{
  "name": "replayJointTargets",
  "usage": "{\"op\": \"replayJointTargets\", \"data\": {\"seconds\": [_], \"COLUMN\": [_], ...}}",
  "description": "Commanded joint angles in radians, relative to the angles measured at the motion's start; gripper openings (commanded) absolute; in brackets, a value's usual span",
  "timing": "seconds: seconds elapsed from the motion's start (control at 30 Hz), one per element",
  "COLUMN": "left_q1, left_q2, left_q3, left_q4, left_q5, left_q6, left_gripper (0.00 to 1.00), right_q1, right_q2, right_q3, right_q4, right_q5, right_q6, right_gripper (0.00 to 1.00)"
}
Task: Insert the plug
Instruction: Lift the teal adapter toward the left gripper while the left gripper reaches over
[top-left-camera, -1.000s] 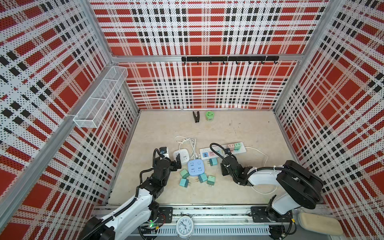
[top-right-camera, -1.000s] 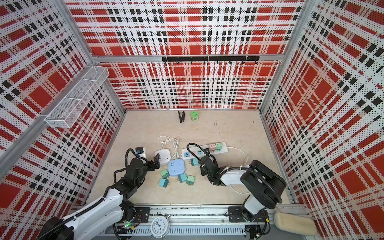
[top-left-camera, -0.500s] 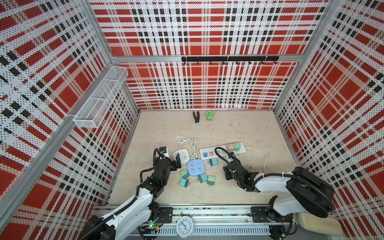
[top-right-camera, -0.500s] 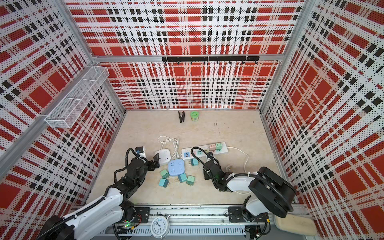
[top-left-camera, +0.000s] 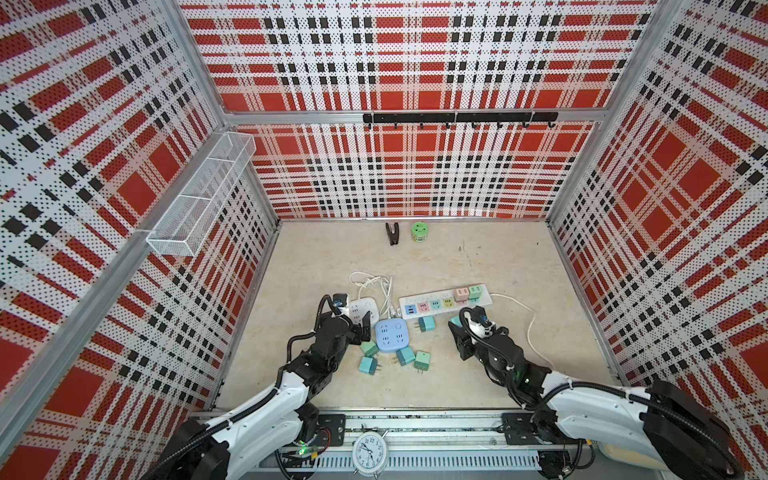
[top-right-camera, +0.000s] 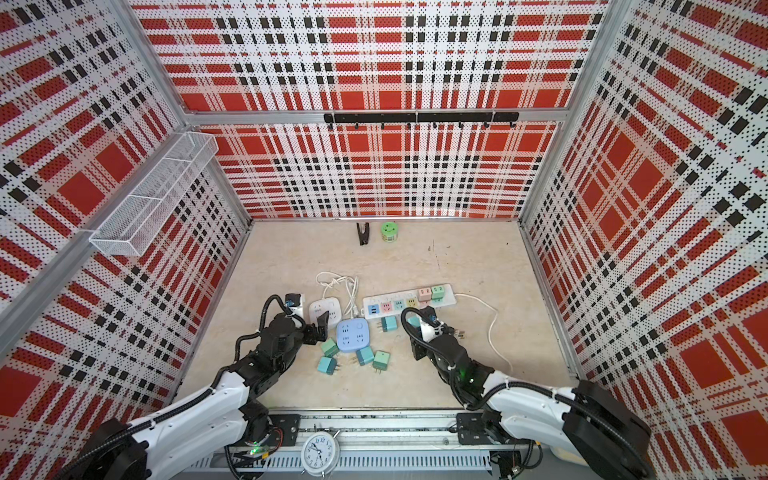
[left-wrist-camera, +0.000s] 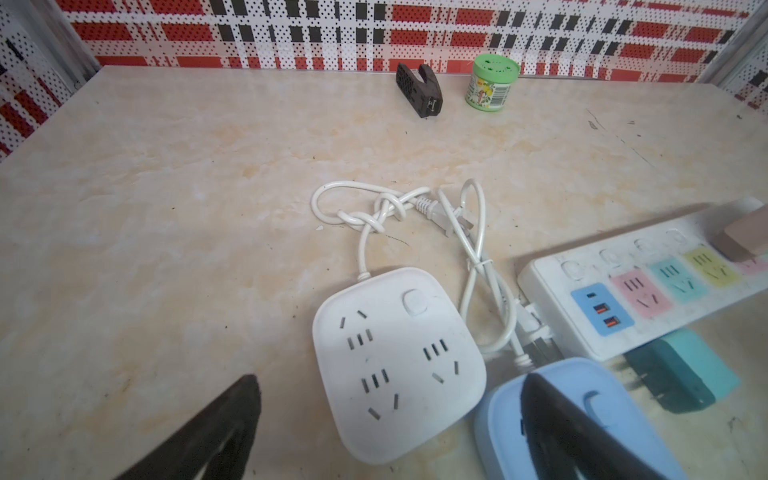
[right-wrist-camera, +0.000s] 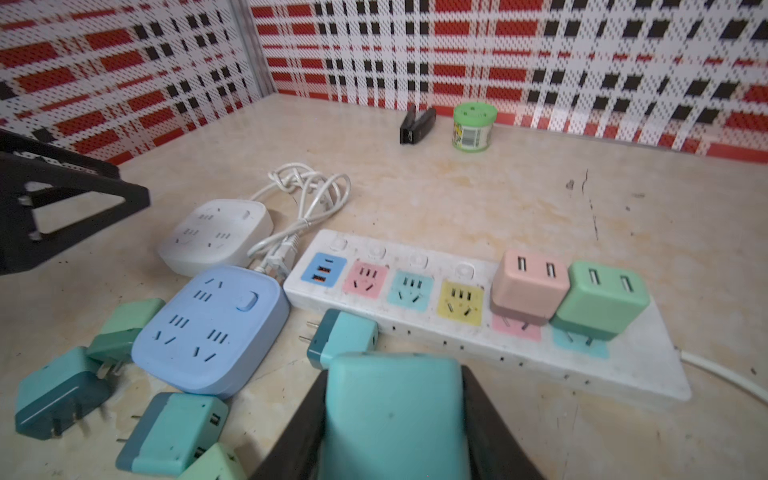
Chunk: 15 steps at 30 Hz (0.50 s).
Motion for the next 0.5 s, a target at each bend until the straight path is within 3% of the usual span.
{"op": "replayJointTargets", "data": {"seconds": [0.0, 0.23, 0.47], "left_q1": [-0.006, -0.056, -0.234], "left_q2": [0.005, -0.038, -0.035], "left_q3": [0.056, 0.196, 0.331], "left_q4": [0.02, -0.084, -0.15], "left_q5": [0.073, 0.32, 0.439], "left_q6": [0.025, -0.025, -0.025], "left_gripper": [0.95, 0.87, 0.84], "right_q1": [0.004, 0.005, 0.005], "right_q2": [-0.032, -0.061, -0.102], "right_q3": [-0.048, -0.076, -0.084], "right_q4": [0.252, 0.34, 0.377], "right_q5": [-0.063, -0.157, -0.247], "right_q6": [-0.212, -0.407, -0.507], "right_gripper": [0.05, 0.0, 0.0]}}
